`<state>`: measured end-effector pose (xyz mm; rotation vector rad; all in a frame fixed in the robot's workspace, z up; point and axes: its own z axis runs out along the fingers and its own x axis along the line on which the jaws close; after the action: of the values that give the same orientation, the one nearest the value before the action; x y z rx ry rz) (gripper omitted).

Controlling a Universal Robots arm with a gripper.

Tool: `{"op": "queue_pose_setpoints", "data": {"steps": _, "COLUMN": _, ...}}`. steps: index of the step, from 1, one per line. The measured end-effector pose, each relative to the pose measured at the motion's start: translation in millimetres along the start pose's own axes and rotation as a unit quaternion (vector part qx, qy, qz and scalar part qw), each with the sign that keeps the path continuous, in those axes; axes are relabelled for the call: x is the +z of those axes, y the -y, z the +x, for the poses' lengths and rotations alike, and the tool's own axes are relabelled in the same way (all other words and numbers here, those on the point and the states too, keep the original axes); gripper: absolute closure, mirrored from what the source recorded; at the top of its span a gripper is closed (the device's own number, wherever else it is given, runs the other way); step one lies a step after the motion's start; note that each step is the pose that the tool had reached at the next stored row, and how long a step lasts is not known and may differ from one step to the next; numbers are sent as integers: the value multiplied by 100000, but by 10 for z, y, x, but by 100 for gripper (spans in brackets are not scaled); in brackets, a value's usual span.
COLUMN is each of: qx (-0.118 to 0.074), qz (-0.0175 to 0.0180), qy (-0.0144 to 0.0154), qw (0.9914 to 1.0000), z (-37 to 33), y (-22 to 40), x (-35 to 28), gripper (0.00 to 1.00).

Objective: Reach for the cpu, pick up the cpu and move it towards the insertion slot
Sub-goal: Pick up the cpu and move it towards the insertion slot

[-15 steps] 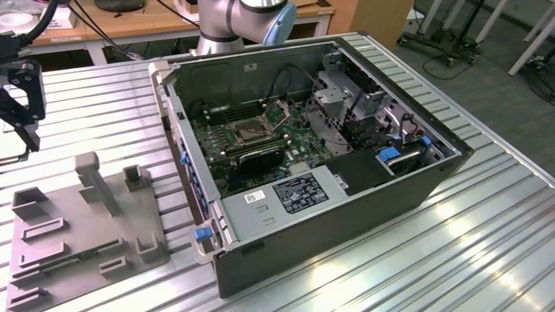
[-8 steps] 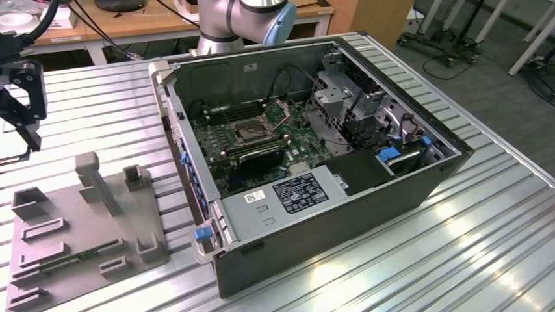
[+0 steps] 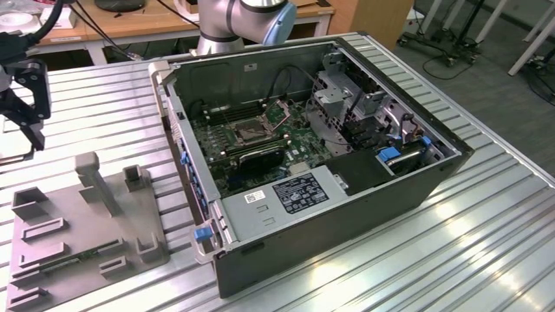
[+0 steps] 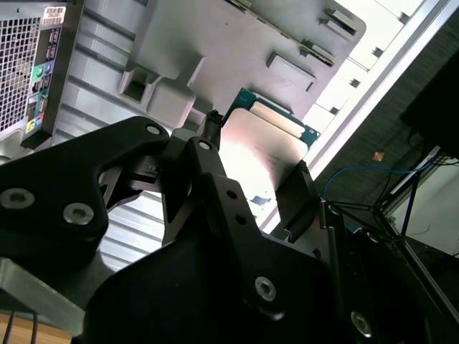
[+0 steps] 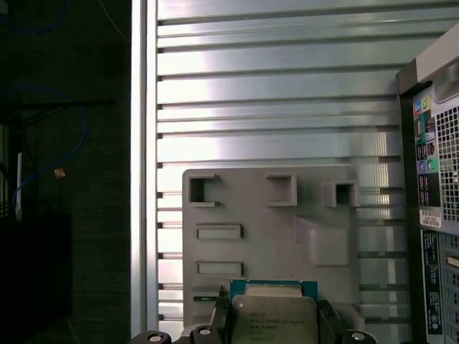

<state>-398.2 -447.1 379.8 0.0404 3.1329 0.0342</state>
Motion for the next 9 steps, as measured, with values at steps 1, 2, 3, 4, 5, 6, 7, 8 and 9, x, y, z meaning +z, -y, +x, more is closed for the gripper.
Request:
{"op": "queue_pose_setpoints", "data": {"steps": 1, "qx": 5, "qz": 1, "qy": -1, "qw": 100000, "z": -2, "y": 0, "x": 0, "gripper": 45}}
{"op": "queue_pose_setpoints", "data": {"steps": 2, "qx": 3, "qz": 6, "qy": -7, "qw": 100000, "z": -3, "y": 0, "x": -1, "gripper": 45}}
{"op": "queue_pose_setpoints", "data": {"steps": 3, "qx": 1, "qz": 9, "qy": -11, "qw": 100000, "z": -6, "y": 0, "x": -1, "gripper": 45}}
{"op": "queue_pose_setpoints", "data": {"steps": 4, "qx": -2, "qz": 5, "qy": -10, "qw": 100000, "z": -7, "y": 0, "x": -1, "gripper": 45}}
{"op": "queue_pose_setpoints", "data": {"steps": 5, "qx": -1, "qz": 8, "qy": -9, "qw": 100000, "z": -7, "y": 0, "x": -1, "gripper": 45}}
{"op": "queue_pose_setpoints", "data": {"steps": 6, "qx": -2, "qz": 6, "qy": -7, "qw": 100000, "z": -9, "y": 0, "x": -1, "gripper": 45}}
{"op": "queue_pose_setpoints", "data": {"steps": 7, "qx": -2, "qz": 5, "qy": -9, "qw": 100000, "z": -10, "y": 0, "x": -1, "gripper": 45}}
{"op": "queue_pose_setpoints", "data": {"steps": 8, "qx": -1, "qz": 6, "qy": -8, "qw": 100000, "z": -10, "y": 0, "x": -1, "gripper": 45}}
{"op": "queue_pose_setpoints", "data": {"steps": 9, "qx": 0, "qz": 5, "qy": -8, "qw": 100000, "z": -10, "y": 0, "x": -1, "gripper": 45}}
